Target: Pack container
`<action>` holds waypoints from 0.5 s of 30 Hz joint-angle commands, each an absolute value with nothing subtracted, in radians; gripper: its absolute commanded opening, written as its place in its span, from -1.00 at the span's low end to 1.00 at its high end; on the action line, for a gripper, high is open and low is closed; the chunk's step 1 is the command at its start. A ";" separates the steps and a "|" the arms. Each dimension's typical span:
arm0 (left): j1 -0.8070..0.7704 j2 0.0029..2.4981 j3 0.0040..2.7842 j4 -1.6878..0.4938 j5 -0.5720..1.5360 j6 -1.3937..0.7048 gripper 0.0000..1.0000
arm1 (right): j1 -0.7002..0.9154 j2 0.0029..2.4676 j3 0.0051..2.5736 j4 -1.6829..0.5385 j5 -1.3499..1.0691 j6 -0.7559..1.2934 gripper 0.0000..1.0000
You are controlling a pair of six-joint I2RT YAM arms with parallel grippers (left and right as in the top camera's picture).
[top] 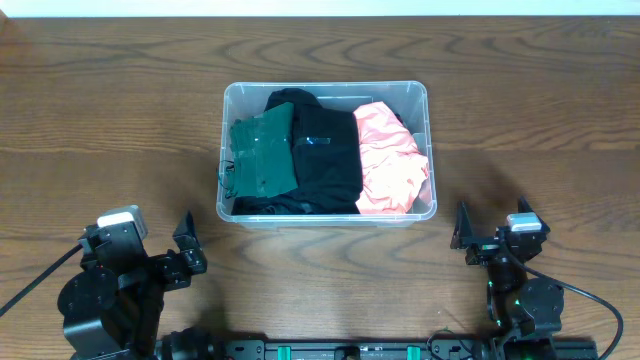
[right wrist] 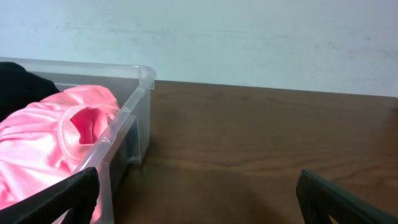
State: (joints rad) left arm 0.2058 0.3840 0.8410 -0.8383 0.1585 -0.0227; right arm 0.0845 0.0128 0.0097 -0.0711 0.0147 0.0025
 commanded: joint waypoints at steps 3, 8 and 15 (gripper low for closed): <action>0.208 0.384 0.840 -0.836 0.173 -0.024 0.96 | 0.092 0.007 0.006 -0.073 0.007 -0.012 0.99; 0.208 0.384 0.840 -0.836 0.173 -0.024 0.96 | 0.092 0.007 0.006 -0.073 0.007 -0.012 0.98; 0.172 0.334 0.809 -0.843 0.099 0.026 0.96 | 0.092 0.007 0.006 -0.073 0.007 -0.012 0.98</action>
State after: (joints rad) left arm 0.1902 0.3729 0.8379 -0.8379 0.1452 -0.0093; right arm 0.0845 0.0128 0.0097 -0.0715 0.0147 0.0025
